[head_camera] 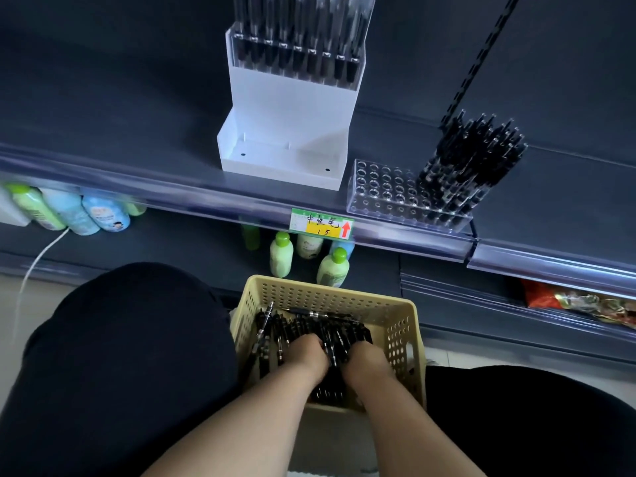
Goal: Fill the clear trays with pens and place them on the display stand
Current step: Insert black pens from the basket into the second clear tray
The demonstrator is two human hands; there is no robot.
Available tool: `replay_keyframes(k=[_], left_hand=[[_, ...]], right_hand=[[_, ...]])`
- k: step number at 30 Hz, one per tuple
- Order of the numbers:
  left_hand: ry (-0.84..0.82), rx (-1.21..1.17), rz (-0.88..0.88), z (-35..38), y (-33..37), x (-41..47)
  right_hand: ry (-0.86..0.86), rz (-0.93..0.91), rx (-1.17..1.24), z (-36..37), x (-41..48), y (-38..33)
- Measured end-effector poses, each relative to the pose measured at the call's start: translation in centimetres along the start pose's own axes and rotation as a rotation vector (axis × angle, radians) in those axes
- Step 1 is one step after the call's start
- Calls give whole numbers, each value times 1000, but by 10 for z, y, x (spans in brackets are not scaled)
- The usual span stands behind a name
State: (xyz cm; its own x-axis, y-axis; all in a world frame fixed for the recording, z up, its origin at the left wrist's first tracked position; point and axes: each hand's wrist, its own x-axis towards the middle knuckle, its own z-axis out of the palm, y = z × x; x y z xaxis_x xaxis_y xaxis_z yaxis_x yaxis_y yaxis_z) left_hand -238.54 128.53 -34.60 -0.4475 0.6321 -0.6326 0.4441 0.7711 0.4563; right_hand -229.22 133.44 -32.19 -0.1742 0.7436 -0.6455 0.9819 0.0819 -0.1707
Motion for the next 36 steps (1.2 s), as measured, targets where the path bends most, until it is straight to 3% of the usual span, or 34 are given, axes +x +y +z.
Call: replay_keyframes(k=[8, 19, 26, 31, 36], left_hand=[[-27, -107, -136, 4, 16, 12], [30, -164, -122, 3, 11, 8], [93, -185, 20, -9, 14, -12], [142, -296, 180, -19, 12, -37], [233, -250, 347, -30, 11, -60]], right_hand=[[-35, -41, 162, 2, 13, 1], [-63, -83, 236, -1, 10, -2], [39, -109, 258, -12, -9, 2], [216, -140, 309, -26, -34, 6], [417, -257, 400, -39, -59, 4]])
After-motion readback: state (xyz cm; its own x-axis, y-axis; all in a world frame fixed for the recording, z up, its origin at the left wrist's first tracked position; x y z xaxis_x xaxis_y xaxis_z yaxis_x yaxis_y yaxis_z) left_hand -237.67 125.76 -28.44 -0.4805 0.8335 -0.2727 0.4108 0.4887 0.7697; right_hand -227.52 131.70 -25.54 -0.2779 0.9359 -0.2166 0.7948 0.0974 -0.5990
